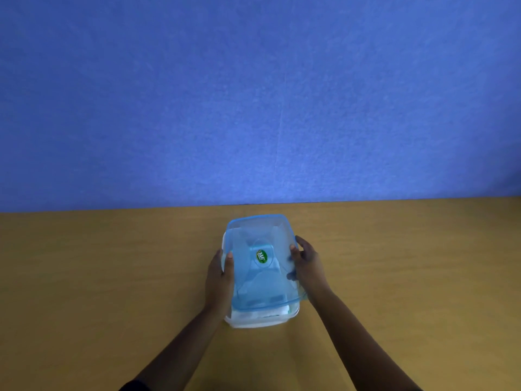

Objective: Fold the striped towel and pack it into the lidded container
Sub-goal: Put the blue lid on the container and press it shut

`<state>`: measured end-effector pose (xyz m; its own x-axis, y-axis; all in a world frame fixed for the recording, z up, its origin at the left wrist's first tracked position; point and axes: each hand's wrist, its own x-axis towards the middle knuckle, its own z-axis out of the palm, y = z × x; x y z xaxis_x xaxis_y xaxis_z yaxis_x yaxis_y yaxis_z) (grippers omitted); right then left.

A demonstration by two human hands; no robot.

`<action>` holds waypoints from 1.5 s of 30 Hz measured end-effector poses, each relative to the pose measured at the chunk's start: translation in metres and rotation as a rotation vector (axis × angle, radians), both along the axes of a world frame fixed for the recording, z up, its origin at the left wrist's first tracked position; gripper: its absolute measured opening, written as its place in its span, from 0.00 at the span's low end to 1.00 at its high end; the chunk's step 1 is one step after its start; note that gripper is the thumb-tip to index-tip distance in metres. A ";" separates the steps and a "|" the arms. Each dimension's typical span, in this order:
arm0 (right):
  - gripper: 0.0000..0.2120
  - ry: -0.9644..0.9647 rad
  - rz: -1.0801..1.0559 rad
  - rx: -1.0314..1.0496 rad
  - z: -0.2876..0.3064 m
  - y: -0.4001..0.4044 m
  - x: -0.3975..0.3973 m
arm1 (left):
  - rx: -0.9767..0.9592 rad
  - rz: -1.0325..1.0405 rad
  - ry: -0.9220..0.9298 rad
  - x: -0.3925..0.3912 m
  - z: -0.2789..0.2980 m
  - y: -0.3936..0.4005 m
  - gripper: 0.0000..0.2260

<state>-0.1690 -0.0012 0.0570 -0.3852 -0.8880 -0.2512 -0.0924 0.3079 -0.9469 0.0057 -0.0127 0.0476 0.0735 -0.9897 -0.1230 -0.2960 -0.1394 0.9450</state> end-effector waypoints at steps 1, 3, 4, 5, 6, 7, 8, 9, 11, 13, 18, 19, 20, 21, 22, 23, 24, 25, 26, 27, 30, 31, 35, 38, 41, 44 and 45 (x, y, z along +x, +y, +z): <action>0.19 0.009 0.004 0.008 -0.001 -0.001 0.000 | 0.003 -0.005 0.009 0.000 -0.001 0.000 0.19; 0.19 0.037 0.018 0.025 -0.001 -0.001 0.000 | -0.004 -0.006 0.040 -0.001 -0.002 0.001 0.18; 0.19 0.049 0.023 0.032 -0.001 -0.001 0.000 | -0.002 -0.002 0.054 -0.001 -0.003 0.001 0.18; 0.19 0.059 0.025 0.038 -0.001 -0.001 0.000 | 0.001 0.002 0.064 0.000 -0.003 0.002 0.18; 0.19 0.075 0.028 0.045 -0.001 -0.001 0.000 | 0.002 -0.001 0.070 0.001 -0.004 0.004 0.18; 0.20 0.096 0.030 0.056 -0.001 -0.001 0.001 | 0.002 -0.008 0.071 0.001 -0.006 0.004 0.18; 0.20 0.116 0.028 0.067 -0.001 0.000 0.002 | 0.001 -0.013 0.068 0.002 -0.007 0.005 0.19; 0.20 0.131 0.024 0.074 -0.001 0.000 0.003 | 0.001 -0.011 0.071 0.002 -0.008 0.005 0.19; 0.19 0.156 0.024 0.085 -0.001 0.000 0.004 | 0.009 0.002 0.108 0.002 -0.009 0.004 0.19; 0.19 0.169 0.024 0.096 -0.001 0.000 0.003 | 0.024 0.012 0.165 0.002 -0.010 0.003 0.19; 0.19 0.247 0.034 0.105 0.002 -0.003 0.003 | 0.026 0.027 0.225 0.002 -0.011 0.002 0.19; 0.19 0.282 0.031 0.100 0.002 -0.002 0.004 | 0.032 0.036 0.235 0.002 -0.011 0.002 0.19; 0.19 0.324 0.029 0.095 0.002 -0.002 0.004 | 0.036 0.041 0.243 0.002 -0.011 0.002 0.19; 0.19 0.363 0.028 0.087 0.001 -0.002 0.005 | 0.038 0.040 0.247 0.002 -0.010 0.001 0.19; 0.19 0.394 0.031 0.079 0.000 -0.001 0.005 | 0.036 0.041 0.243 0.002 -0.010 0.001 0.19; 0.20 0.418 0.037 0.074 -0.001 0.000 0.006 | 0.033 0.044 0.236 0.002 -0.010 0.002 0.19; 0.20 0.440 0.044 0.073 -0.002 0.001 0.007 | 0.027 0.045 0.232 0.002 -0.010 0.002 0.19; 0.20 0.460 0.044 0.071 -0.003 0.002 0.007 | 0.021 0.042 0.230 0.003 -0.010 0.003 0.19; 0.20 0.480 0.039 0.067 -0.004 0.004 0.008 | 0.013 0.034 0.224 0.003 -0.010 0.003 0.19; 0.20 0.501 0.033 0.062 -0.005 0.006 0.008 | 0.007 0.024 0.214 0.004 -0.010 0.004 0.20; 0.20 0.552 0.030 0.053 -0.007 0.011 0.008 | 0.011 -0.005 0.188 0.003 -0.009 0.006 0.21; 0.21 0.559 0.033 0.056 -0.008 0.013 0.008 | 0.013 -0.011 0.175 0.003 -0.009 0.007 0.22; 0.20 0.576 0.046 0.068 -0.010 0.018 0.010 | 0.012 -0.023 0.091 0.003 -0.011 0.011 0.22; 0.20 0.605 0.049 0.064 -0.012 0.021 0.012 | 0.001 -0.035 0.056 0.002 -0.013 0.014 0.22; 0.21 0.626 0.052 0.060 -0.015 0.025 0.016 | 0.012 -0.033 0.073 0.004 -0.013 0.016 0.22; 0.21 0.624 0.039 0.049 -0.019 0.028 0.018 | -0.005 -0.041 0.065 0.006 -0.014 0.017 0.21; 0.21 0.624 0.037 0.050 -0.021 0.028 0.018 | -0.017 -0.047 0.051 0.006 -0.014 0.017 0.21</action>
<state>-0.1514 0.0267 0.0364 -0.4422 -0.8964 -0.0301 -0.6347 0.3365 -0.6956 0.0122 0.0042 0.0333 0.0210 -0.9938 -0.1088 -0.2532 -0.1106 0.9611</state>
